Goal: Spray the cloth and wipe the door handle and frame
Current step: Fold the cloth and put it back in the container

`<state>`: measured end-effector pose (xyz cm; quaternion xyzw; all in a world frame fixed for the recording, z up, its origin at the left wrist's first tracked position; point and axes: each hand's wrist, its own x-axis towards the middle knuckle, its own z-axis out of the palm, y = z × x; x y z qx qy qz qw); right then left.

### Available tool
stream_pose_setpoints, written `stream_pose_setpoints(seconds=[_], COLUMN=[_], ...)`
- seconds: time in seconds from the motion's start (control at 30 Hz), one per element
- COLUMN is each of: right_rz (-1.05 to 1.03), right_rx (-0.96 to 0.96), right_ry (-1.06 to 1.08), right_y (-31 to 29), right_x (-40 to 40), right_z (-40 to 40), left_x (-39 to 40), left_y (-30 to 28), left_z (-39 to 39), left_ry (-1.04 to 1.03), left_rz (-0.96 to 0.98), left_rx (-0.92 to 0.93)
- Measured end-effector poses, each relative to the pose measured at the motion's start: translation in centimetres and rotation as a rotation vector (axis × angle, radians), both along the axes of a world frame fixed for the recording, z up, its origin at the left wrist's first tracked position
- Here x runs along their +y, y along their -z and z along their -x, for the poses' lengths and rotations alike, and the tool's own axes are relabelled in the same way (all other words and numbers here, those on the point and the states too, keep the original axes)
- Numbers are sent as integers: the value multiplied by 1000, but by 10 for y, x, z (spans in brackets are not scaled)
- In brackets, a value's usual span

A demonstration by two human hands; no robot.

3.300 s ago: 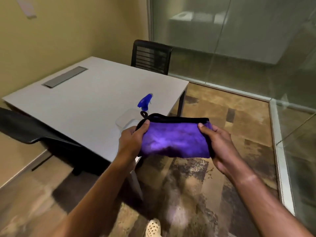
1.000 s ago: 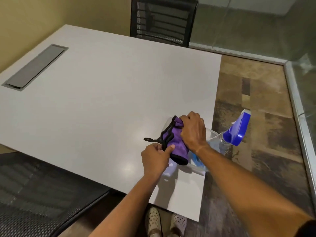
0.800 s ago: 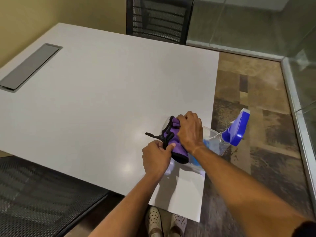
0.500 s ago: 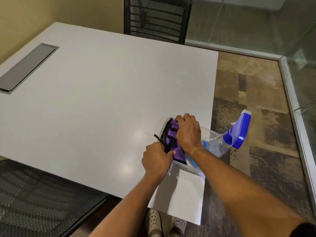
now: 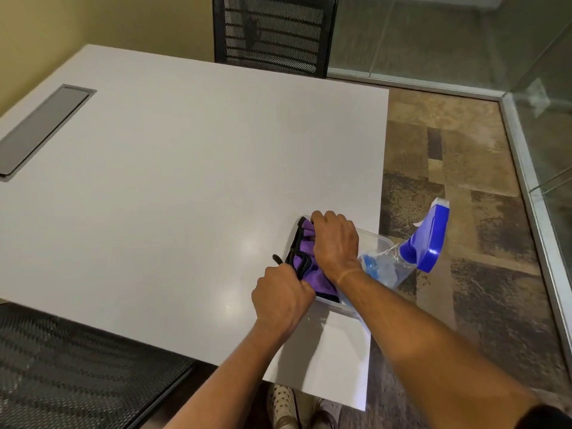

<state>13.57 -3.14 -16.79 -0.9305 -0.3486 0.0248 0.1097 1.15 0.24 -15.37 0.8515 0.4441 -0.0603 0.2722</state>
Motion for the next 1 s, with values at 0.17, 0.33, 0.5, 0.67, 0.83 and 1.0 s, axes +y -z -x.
stream_pose_setpoints(seconds=[0.17, 0.33, 0.5, 0.67, 0.83, 1.0], right_rz=[16, -171, -239, -23, 148, 349], right_rx=[7, -36, 95, 243, 405, 537], right_ry=[-5, 89, -55, -125, -206, -261], right_y=[-1, -9, -5, 7, 13, 12], right_x=[-2, -15, -35, -41, -40, -33], right_z=[4, 22, 36, 44, 43, 34], left_x=[-3, -3, 0, 10, 12, 12], left_y=[-2, -9, -8, -1, 15, 10], left_z=[4, 15, 12, 2, 4, 5], left_ry=[58, 227, 469, 498, 597, 593], left_rz=[-40, -289, -468, -280, -279, -275], left_rx=[34, -56, -295, -68, 13, -14])
